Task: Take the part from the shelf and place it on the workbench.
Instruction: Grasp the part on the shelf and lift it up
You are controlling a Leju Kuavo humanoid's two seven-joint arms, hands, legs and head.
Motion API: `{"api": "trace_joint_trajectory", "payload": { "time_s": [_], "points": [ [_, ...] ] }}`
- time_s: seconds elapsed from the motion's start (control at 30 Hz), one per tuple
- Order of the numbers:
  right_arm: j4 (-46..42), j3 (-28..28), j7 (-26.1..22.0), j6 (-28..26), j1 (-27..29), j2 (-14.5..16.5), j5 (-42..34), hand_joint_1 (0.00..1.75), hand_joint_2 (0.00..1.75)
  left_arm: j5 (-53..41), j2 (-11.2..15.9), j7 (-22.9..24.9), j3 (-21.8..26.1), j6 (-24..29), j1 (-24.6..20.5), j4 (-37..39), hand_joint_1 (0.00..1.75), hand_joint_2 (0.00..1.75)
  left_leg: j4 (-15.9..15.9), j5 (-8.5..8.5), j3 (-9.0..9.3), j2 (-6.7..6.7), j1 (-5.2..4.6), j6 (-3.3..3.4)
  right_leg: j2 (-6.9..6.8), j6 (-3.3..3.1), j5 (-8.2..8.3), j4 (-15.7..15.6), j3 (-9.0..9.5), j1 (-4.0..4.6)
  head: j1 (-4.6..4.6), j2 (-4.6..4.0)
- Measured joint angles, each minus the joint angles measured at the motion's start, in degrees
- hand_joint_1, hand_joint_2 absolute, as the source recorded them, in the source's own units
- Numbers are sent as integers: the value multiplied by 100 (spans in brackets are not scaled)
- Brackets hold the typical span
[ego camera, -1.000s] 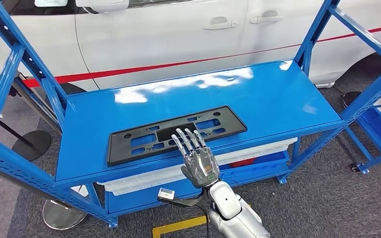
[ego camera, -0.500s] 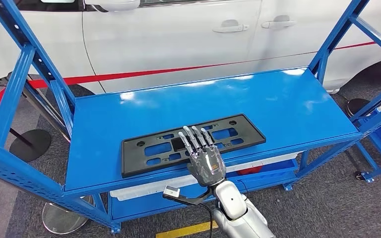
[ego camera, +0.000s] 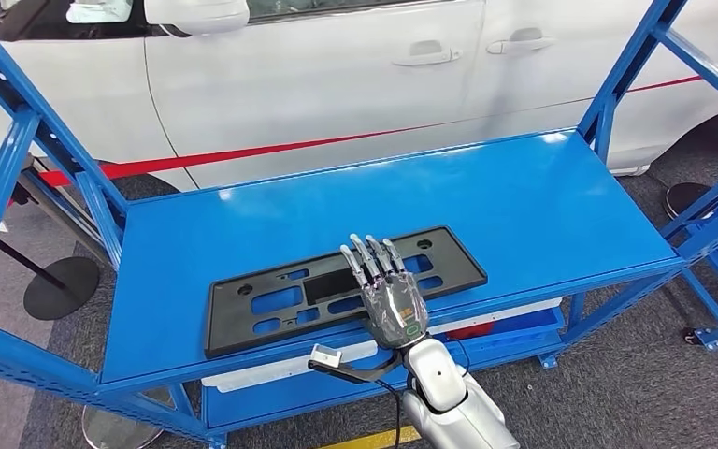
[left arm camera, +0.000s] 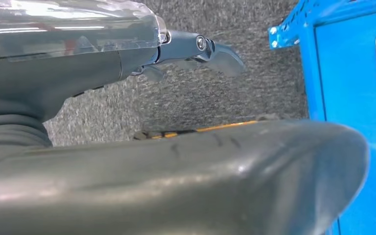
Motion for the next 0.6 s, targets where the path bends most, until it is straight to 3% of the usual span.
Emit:
{"api": "trace_joint_trajectory", "payload": {
  "time_s": [0.03,0.1,0.23,0.3,0.33,0.37,0.4,0.43,0.47,0.5,0.53,0.6],
  "points": [
    [0,0,0,0,-1,1,3,0,175,0,4,0,0,1,-1,0,0,0,-373,228,138,2,1,12,4,18,-23,19,13,-5,0,0],
    [1,0,0,3,-6,0,14,0,175,1,9,0,-1,1,-13,0,0,0,-913,416,320,9,-23,61,5,67,-52,64,7,0,0,1],
    [9,14,66,178,-47,-1,180,0,175,10,17,-2,1,-1,1,0,0,0,-1032,502,342,16,-33,230,-2,188,-91,105,-21,13,2,0],
    [43,88,281,390,-160,-20,250,0,175,4,16,-2,1,-5,-8,0,0,0,-1079,542,356,23,-4,292,-2,247,-284,381,-140,0,3,0],
    [93,164,426,503,-246,-39,261,0,175,0,16,-2,1,-9,-15,0,0,0,-1087,549,357,27,-1,306,-2,274,-461,696,-288,-20,4,0],
    [175,268,554,604,-348,-62,263,22,175,-3,16,-2,1,-10,-20,0,0,0,-1089,550,352,30,0,314,-4,298,-643,1084,-478,-34,4,0],
    [287,386,647,684,-459,-81,264,65,175,-4,16,-2,1,-11,-22,0,0,0,-1088,550,349,33,0,315,-5,319,-773,1444,-656,-51,4,0],
    [417,501,698,744,-570,-93,264,109,175,-2,16,-3,1,-12,-22,0,0,0,-1087,549,350,34,0,314,-7,335,-800,1650,-764,-69,4,0],
    [551,602,714,797,-679,-93,264,153,175,2,15,-3,1,-13,-23,0,0,0,-1087,547,354,32,2,311,-10,345,-711,1631,-762,-85,4,0],
    [684,679,707,855,-788,-80,264,175,175,7,14,-3,1,-13,-24,0,0,0,-1086,543,364,28,5,305,-11,347,-530,1390,-648,-102,4,0],
    [818,734,687,926,-896,-52,264,175,175,8,13,-1,1,-14,-24,0,0,0,-1086,537,376,22,7,293,-13,344,-310,992,-453,-116,4,0],
    [1096,802,637,1068,-1108,32,264,175,175,5,7,13,0,-10,-28,0,0,0,-1079,526,377,12,-10,243,-7,314,-64,294,-121,-108,3,0]
  ]
}}
